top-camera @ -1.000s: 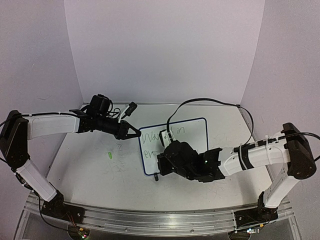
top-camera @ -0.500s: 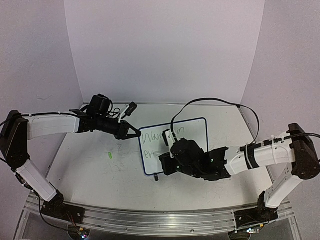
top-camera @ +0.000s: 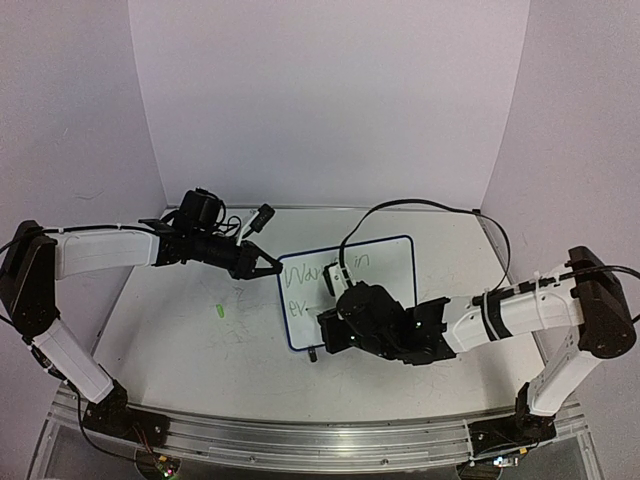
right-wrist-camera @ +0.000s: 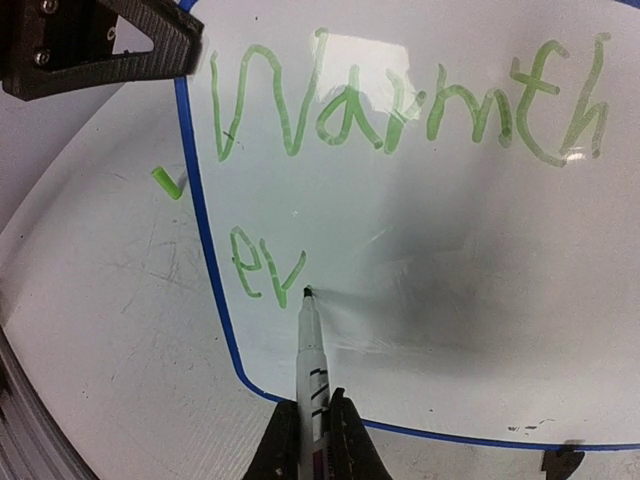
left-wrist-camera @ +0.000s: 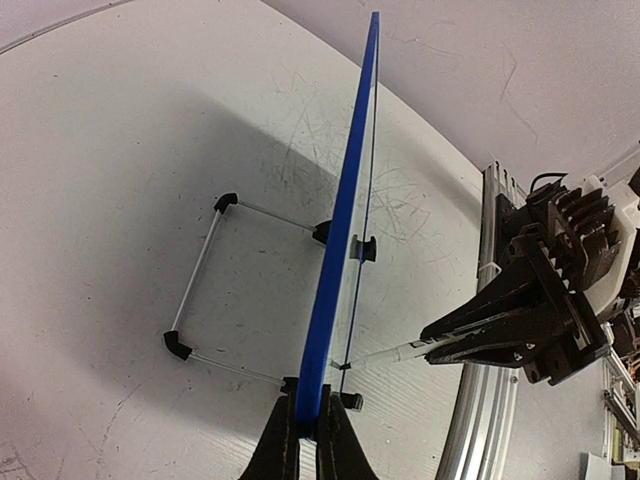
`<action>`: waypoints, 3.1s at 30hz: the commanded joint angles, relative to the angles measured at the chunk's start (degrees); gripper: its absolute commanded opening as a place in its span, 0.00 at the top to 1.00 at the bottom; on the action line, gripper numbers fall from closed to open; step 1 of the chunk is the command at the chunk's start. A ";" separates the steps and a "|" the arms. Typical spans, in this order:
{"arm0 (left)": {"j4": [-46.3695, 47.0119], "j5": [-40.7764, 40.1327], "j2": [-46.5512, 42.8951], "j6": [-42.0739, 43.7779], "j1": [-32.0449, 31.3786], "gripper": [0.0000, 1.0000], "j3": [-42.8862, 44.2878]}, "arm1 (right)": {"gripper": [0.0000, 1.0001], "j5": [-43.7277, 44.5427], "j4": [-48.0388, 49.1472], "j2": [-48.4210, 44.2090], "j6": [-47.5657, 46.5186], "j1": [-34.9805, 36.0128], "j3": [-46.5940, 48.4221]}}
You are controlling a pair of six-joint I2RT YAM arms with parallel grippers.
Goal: Write a sentence on the whiteboard
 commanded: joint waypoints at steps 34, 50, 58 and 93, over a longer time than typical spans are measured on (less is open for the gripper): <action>0.68 -2.88 -1.91 3.60 -0.21 1.00 -0.17 | 1.00 3.14 2.82 -0.30 -0.97 -0.37 1.83; 0.58 -2.97 -1.93 3.59 -0.29 1.00 -0.15 | 1.00 1.16 1.04 0.84 2.11 -0.31 0.27; 0.52 -2.97 -1.87 3.59 -0.29 1.00 -0.12 | 1.00 0.87 0.29 0.38 3.58 -0.26 -1.32; 0.49 -2.89 -1.64 3.67 -0.39 1.00 -0.13 | 1.00 3.72 5.74 -4.54 0.45 -0.43 -3.29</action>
